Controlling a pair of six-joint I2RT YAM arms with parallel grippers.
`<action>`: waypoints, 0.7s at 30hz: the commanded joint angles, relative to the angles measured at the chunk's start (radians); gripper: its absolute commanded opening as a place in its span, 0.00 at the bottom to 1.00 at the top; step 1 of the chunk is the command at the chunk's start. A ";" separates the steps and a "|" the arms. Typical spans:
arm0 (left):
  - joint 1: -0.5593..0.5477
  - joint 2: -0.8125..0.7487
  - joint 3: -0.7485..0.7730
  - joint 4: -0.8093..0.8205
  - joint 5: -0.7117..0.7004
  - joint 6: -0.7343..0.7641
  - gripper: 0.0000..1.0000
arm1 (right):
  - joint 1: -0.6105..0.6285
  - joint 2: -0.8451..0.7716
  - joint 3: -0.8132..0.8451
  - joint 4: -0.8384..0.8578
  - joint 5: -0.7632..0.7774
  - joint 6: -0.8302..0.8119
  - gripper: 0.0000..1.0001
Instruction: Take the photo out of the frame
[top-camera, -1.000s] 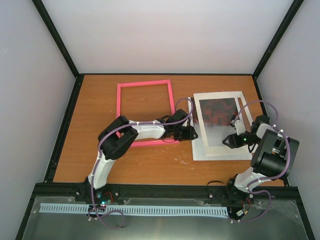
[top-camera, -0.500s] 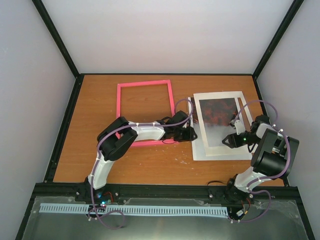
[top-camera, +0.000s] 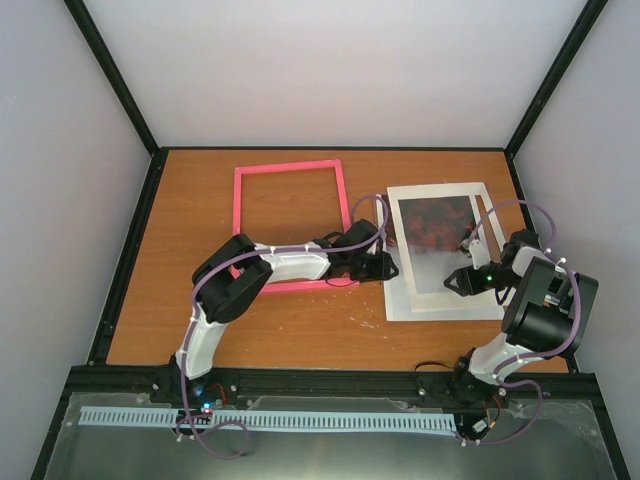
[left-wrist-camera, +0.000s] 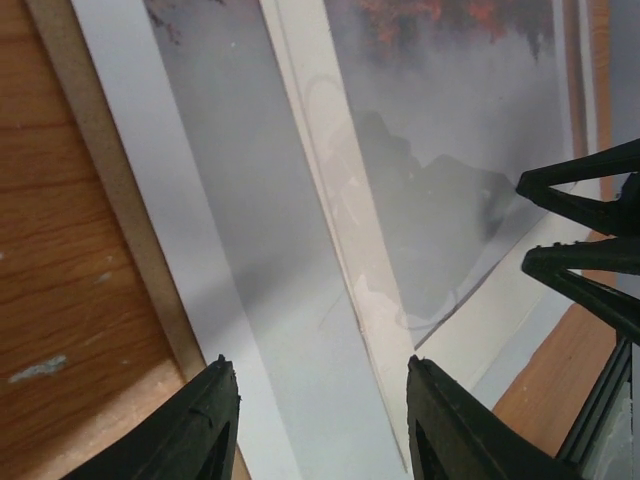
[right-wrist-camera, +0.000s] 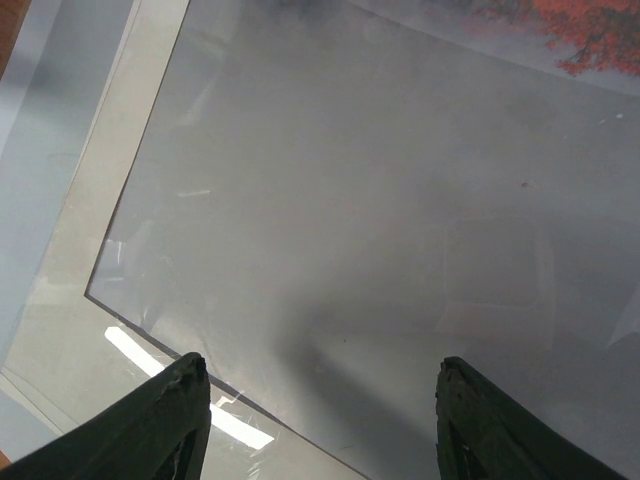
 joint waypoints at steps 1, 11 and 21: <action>-0.005 0.024 0.043 -0.023 0.004 0.012 0.47 | 0.012 0.049 -0.030 -0.021 0.081 0.018 0.61; -0.005 0.058 0.063 -0.028 0.005 0.013 0.47 | 0.012 0.049 -0.030 -0.022 0.078 0.014 0.61; -0.006 0.066 0.058 -0.048 -0.011 0.004 0.47 | 0.012 0.049 -0.031 -0.022 0.076 0.010 0.61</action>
